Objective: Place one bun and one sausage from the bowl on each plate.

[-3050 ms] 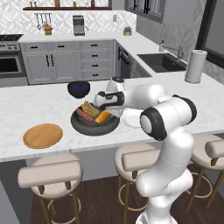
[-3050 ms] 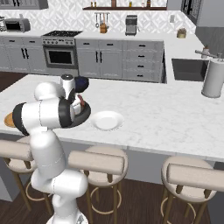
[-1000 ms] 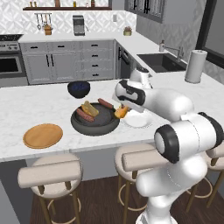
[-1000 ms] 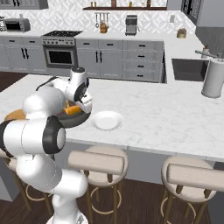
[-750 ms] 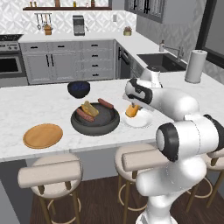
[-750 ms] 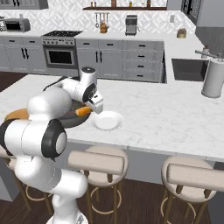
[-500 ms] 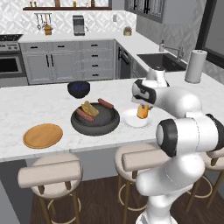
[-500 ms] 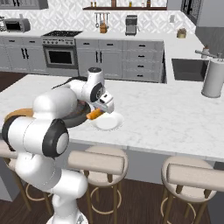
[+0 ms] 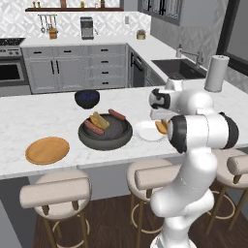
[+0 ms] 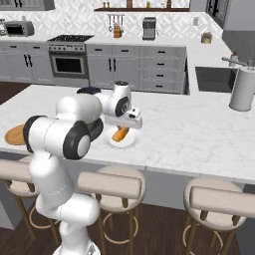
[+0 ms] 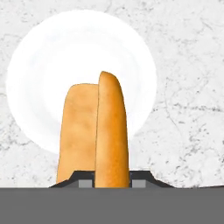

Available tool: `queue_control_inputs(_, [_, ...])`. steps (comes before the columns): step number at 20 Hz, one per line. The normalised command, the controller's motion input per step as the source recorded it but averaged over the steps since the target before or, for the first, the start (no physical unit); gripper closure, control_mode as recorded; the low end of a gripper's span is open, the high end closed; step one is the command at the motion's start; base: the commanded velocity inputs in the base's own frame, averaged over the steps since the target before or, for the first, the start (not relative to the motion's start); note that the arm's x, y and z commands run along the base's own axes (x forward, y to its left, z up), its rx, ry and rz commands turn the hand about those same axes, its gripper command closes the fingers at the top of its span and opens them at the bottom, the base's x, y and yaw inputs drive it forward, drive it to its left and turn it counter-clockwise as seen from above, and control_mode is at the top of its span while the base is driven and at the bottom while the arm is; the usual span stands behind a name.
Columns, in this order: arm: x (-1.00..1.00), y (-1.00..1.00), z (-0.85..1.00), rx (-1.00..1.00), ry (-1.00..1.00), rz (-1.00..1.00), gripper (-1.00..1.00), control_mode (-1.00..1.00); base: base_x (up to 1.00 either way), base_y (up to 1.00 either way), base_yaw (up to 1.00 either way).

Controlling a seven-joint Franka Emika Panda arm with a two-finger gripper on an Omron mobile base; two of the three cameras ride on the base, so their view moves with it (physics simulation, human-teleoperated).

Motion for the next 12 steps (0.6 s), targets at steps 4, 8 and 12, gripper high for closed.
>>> queue_control_inputs(4, [0.23, 0.19, -0.27, -0.02, 0.11, 0.13, 1.00, -1.00, 0.00, 0.00, 0.00])
queue_control_inputs(8, [0.16, -0.06, -0.28, 0.00, -0.13, 0.00, 1.00, -1.00, 0.00, 0.00, 0.00])
queue_control_inputs(12, [0.00, -0.02, -0.21, 0.00, -0.26, 0.00, 1.00, -1.00, 0.00, 0.00, 0.00])
